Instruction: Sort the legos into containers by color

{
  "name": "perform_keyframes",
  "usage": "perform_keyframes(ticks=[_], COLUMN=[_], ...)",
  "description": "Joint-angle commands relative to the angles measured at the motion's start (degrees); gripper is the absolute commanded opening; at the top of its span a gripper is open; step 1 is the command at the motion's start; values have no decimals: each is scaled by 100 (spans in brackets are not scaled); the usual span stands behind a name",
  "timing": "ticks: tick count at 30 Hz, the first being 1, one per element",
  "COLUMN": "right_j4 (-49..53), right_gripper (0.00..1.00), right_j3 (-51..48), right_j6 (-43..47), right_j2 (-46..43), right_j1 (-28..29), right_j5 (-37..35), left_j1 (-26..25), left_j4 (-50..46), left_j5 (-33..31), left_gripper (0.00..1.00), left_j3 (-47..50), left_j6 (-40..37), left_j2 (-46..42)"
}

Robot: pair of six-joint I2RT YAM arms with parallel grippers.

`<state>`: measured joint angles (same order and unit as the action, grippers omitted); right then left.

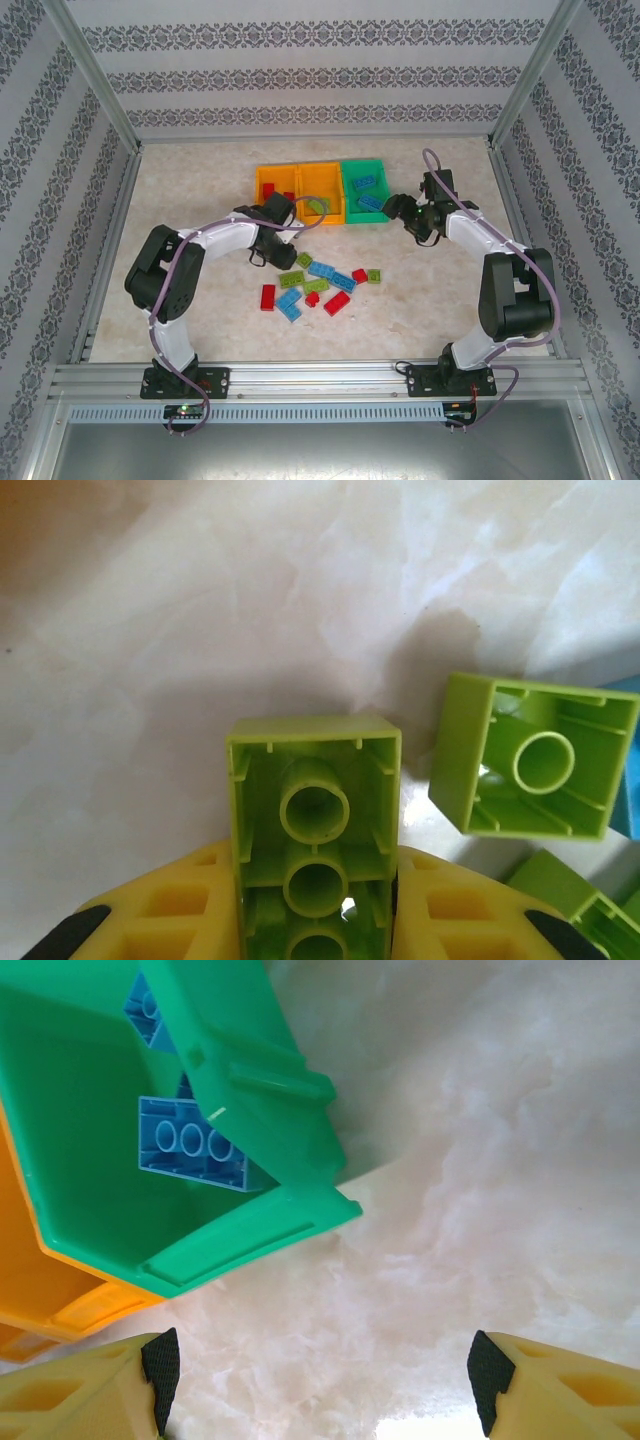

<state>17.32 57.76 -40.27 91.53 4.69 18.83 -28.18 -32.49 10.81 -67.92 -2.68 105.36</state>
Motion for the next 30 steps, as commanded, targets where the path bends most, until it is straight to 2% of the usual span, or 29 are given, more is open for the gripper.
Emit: perform_keyframes(ticks=[1, 8, 17, 21, 25, 30], right_j4=[-10, 28, 364, 537, 805, 1093], right_gripper=[79, 78, 77, 77, 76, 74], right_j3=[-130, -494, -999, -1132, -1205, -1259], right_j6=[63, 227, 65, -108, -276, -391], right_j2=[-227, -576, -1087, -1172, -1261, -1232], right_j1=[-49, 107, 1050, 1621, 2051, 2231], right_j5=[-96, -206, -973, -1401, -1790, -2032], left_j1=[-56, -60, -55, -10, 22, 25], left_j4=[-489, -653, -1243, -1461, -1197, -1235], left_j5=[-158, 112, 32, -513, -496, -387], left_gripper=[20, 20, 19, 24, 27, 46], left_j3=[-481, -1759, -4426, -5126, -5257, -5504], left_j6=[64, 280, 832, 1455, 1783, 1999], left_j2=[-395, -175, 1713, 2316, 2470, 2659])
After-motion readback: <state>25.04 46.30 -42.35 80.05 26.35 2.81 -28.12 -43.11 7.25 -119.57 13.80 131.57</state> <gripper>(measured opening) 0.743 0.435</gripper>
